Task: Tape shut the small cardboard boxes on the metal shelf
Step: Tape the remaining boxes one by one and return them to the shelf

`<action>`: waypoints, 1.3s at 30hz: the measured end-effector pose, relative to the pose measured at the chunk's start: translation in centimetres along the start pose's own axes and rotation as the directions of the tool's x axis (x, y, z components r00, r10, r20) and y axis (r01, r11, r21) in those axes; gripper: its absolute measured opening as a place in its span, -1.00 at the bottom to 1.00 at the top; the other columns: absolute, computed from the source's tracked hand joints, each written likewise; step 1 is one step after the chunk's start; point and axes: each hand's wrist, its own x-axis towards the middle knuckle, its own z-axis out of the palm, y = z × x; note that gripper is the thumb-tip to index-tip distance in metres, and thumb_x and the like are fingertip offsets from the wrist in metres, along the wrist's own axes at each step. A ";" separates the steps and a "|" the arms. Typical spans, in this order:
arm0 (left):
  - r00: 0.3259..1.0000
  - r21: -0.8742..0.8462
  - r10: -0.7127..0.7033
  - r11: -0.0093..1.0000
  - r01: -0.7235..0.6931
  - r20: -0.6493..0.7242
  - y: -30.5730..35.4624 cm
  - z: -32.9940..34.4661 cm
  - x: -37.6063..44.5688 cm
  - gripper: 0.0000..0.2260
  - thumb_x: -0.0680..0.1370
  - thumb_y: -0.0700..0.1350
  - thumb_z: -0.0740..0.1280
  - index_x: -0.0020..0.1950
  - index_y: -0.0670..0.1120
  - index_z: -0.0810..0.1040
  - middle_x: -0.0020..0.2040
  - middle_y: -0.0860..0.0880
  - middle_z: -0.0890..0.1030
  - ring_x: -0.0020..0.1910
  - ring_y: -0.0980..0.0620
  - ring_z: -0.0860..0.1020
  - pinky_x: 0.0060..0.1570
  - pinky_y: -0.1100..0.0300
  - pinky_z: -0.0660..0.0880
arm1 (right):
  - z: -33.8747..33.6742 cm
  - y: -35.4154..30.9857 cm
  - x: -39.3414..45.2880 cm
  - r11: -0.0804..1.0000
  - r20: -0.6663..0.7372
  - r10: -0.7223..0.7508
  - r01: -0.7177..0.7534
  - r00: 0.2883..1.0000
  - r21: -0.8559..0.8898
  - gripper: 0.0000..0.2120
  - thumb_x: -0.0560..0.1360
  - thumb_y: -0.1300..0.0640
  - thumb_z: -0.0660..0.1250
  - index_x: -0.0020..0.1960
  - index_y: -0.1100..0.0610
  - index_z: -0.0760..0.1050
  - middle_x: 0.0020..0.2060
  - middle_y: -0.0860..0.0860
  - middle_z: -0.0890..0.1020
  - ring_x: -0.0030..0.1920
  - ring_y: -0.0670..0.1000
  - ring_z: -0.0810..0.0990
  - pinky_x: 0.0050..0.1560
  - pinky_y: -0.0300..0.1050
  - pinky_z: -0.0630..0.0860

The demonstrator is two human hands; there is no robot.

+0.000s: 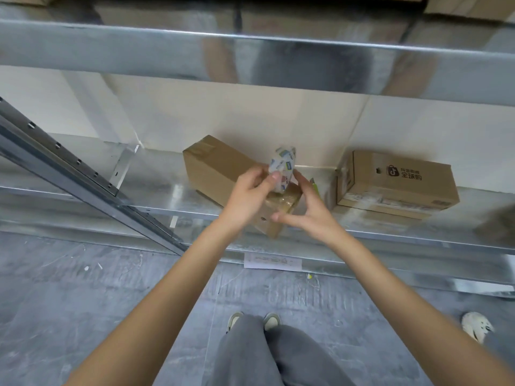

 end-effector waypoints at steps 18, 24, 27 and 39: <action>0.986 -0.107 -0.168 0.980 0.169 0.014 1.0 -1.2 2.1 -0.84 0.65 -0.08 0.22 -0.01 -0.12 0.54 -0.12 -0.06 0.66 -0.05 0.00 0.63 0.08 0.10 0.50 | 3.3 -1.1 0.9 0.992 -0.242 0.034 -0.004 0.970 0.124 -0.49 0.42 0.18 0.50 0.32 0.19 0.45 0.20 0.15 0.51 0.26 0.08 0.46 0.30 -0.06 0.40; 0.994 -0.213 -0.102 0.973 0.094 -0.027 -0.2 -2.4 -1.2 -0.78 0.67 -0.04 0.19 -0.15 0.01 0.52 -0.36 0.08 0.55 -0.25 0.05 0.51 0.05 -0.11 0.46 | 3.1 -1.4 1.0 0.995 -0.211 0.000 0.020 0.978 0.093 -0.49 0.45 0.15 0.48 0.36 0.12 0.43 0.21 0.11 0.53 0.25 0.00 0.47 0.30 -0.12 0.40; 0.998 -0.222 -0.051 0.974 0.044 -0.024 -1.2 -2.6 -3.2 -0.80 0.66 -0.03 0.18 -0.07 0.01 0.55 -0.33 0.08 0.53 -0.20 0.06 0.50 0.14 -0.12 0.48 | 3.3 -1.1 0.8 0.998 -0.209 -0.059 0.055 0.976 -0.025 -0.56 0.47 0.15 0.44 0.34 0.13 0.49 0.17 0.14 0.52 0.15 -0.07 0.47 0.23 -0.34 0.36; 0.998 -0.224 -0.057 0.973 0.052 -0.012 -0.5 -1.8 -4.0 -0.81 0.68 -0.09 0.15 -0.08 -0.03 0.49 -0.32 0.06 0.52 -0.24 0.12 0.51 0.03 0.01 0.44 | 0.9 -0.1 1.2 0.851 0.023 -0.201 0.186 0.979 -0.491 -0.19 0.34 -0.14 0.50 0.50 0.06 0.30 0.54 -0.01 0.20 0.54 0.00 0.13 0.48 -0.09 -0.05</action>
